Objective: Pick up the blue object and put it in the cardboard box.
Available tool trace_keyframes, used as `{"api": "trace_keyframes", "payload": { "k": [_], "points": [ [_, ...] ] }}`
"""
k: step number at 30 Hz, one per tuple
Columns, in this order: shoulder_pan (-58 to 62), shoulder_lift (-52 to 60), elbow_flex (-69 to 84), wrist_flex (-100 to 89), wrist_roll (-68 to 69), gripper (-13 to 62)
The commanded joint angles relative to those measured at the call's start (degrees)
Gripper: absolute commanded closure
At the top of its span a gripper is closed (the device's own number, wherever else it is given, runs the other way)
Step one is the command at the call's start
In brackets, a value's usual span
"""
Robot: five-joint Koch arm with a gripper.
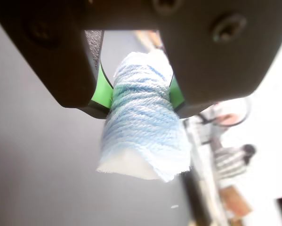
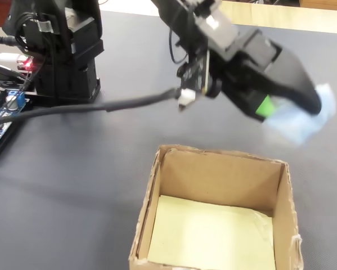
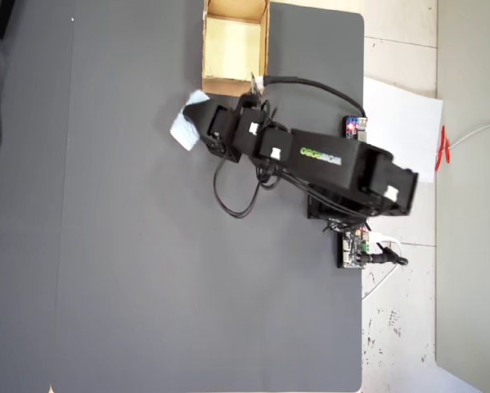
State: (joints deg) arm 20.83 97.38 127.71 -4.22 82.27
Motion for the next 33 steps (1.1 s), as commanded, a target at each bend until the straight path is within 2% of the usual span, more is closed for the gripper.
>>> {"api": "trace_keyframes", "payload": {
  "k": [1,6,11,15,16,17,22,28,33],
  "points": [
    [0.62,4.57,-2.81,-7.56,2.2,40.3],
    [7.65,6.59,-4.48,-7.56,2.02,40.3],
    [20.65,0.53,-10.37,-3.87,1.93,40.0],
    [25.22,-1.49,-11.87,-2.02,1.32,39.6],
    [25.66,-1.67,-11.95,-1.49,1.41,37.9],
    [26.1,-0.97,-11.78,2.46,1.93,30.2],
    [25.84,3.52,-8.44,8.44,2.2,17.2],
    [24.96,6.86,-5.89,8.26,2.46,15.6],
    [18.9,13.45,-1.32,5.89,3.87,15.5]
  ]
}}
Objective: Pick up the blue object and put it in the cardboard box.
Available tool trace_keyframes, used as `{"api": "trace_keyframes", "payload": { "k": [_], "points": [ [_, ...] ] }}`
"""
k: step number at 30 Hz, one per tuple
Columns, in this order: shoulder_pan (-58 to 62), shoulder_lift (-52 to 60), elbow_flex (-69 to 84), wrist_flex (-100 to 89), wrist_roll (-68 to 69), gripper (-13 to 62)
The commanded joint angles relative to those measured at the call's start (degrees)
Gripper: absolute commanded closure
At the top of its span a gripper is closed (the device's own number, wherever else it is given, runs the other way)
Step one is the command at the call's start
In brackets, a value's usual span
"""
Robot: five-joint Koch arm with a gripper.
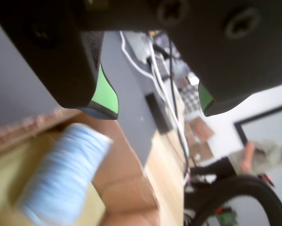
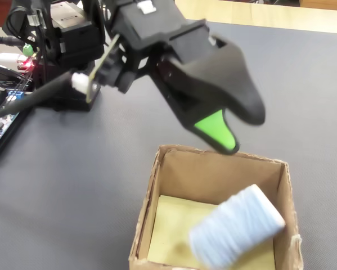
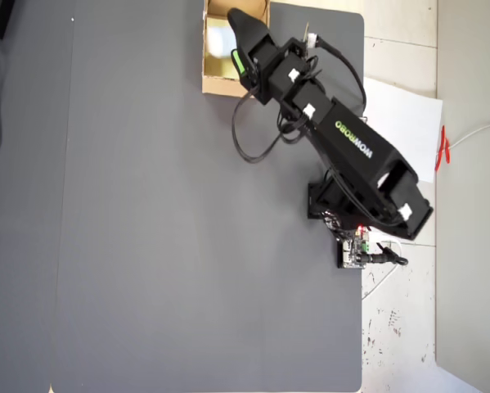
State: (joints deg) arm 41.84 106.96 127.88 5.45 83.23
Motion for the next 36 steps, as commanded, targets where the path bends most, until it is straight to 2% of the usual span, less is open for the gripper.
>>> {"api": "trace_keyframes", "payload": {
  "k": [1,9,14,26,36],
  "points": [
    [-4.13,5.54,0.35,-5.01,3.96,15.5],
    [-21.01,18.19,16.08,-9.93,7.38,15.5],
    [-25.93,21.71,27.6,-17.67,9.4,15.5],
    [-32.61,28.3,49.39,-18.54,15.29,15.5],
    [-32.78,28.56,50.8,-7.56,13.71,15.1]
  ]
}}
